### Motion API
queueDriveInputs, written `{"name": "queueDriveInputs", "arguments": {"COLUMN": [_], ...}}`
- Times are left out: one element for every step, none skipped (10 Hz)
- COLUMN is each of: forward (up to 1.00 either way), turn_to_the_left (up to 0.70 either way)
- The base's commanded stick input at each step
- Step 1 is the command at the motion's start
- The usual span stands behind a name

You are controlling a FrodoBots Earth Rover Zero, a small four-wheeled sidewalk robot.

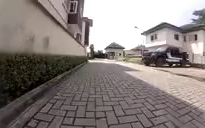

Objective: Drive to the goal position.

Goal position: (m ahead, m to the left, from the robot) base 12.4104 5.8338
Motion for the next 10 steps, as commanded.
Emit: {"name": "queueDriveInputs", "arguments": {"forward": [0.3,0.3,0.3,0.3,0.3,0.3,0.3,0.3,0.3,0.3], "turn_to_the_left": [0.0,0.0,0.0,0.0,0.0,0.0,0.0,0.0,0.0,0.0]}}
